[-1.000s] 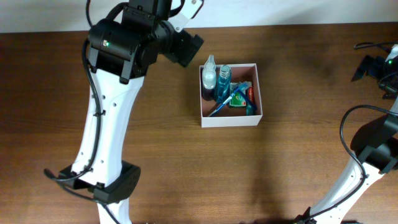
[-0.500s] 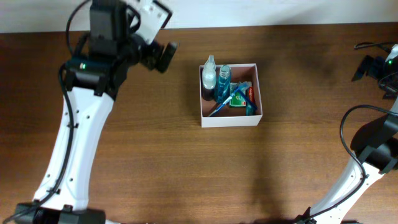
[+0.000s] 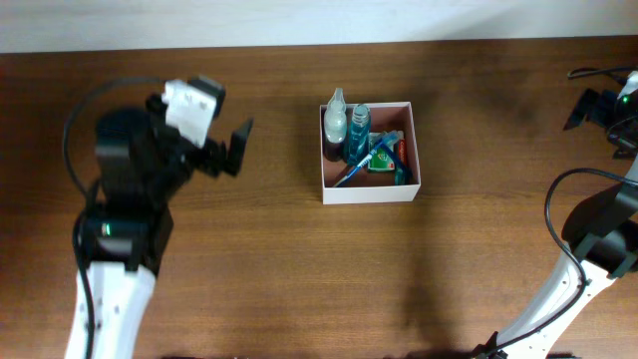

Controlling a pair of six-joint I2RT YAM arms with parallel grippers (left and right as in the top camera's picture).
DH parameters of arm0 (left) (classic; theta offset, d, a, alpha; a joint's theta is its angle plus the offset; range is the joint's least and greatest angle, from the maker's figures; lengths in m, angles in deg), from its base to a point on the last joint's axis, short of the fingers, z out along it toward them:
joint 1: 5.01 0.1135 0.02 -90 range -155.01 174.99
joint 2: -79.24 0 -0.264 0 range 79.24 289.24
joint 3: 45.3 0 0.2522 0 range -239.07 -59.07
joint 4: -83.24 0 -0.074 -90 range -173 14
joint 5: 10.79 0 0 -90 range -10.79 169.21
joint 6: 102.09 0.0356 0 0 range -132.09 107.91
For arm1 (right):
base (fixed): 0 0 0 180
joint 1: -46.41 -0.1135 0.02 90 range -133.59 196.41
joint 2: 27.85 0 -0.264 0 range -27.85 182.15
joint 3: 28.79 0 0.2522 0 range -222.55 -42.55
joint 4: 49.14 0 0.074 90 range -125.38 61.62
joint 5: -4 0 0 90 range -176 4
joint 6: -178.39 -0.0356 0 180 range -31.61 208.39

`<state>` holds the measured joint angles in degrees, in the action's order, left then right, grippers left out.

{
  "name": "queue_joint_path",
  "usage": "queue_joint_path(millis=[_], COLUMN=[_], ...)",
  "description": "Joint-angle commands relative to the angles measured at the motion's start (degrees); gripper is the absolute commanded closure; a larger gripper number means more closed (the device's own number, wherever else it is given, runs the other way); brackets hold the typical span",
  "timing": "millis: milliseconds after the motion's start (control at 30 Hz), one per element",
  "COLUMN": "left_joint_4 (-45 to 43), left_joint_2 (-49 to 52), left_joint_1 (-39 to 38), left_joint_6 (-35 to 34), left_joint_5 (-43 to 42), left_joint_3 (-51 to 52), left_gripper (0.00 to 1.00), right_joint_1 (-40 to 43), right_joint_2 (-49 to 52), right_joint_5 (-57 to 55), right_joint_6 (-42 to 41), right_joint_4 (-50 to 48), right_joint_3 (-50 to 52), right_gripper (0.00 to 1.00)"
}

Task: Pack container

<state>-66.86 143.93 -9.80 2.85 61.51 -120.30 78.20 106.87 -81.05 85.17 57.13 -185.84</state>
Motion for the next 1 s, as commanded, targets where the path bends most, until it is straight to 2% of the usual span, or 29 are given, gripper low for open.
queue_joint_path(millis=[0,67,233,367,467,767,967], left_joint_4=[-4.07,-7.41,-12.83,-17.27,-20.09,-21.73,-22.23], left_joint_2=[-7.06,-11.69,-23.63,-31.43,-37.35,-50.71,-56.50], left_joint_1=[-0.02,0.00,0.00,0.37,1.92,3.58,3.58], left_joint_6=[-1.73,-3.30,-14.51,-15.58,-19.43,-24.79,-26.34], left_joint_5=[-0.72,0.48,7.67,9.55,11.52,17.22,17.97], left_joint_3=[8.92,14.10,25.99,33.55,38.77,47.98,51.93], left_gripper=[0.01,0.01,0.00,0.01,0.01,0.00,0.01], right_joint_1=[-0.26,-0.26,-0.26,-0.26,-0.26,-0.26,-0.26], right_joint_2=[-1.79,-1.79,-1.79,-1.79,-1.79,-1.79,-1.79], right_joint_5=[0.15,0.15,0.15,0.15,0.15,0.17,0.15], right_joint_6=[-0.26,-0.26,-0.26,-0.26,-0.26,-0.26,-0.26], right_joint_4=[-0.20,-0.20,-0.20,-0.20,-0.20,-0.20,-0.20], right_joint_3=[0.31,0.31,0.31,0.31,0.31,0.31,0.31], right_gripper=[0.01,0.01,0.01,0.01,0.01,0.01,0.01])
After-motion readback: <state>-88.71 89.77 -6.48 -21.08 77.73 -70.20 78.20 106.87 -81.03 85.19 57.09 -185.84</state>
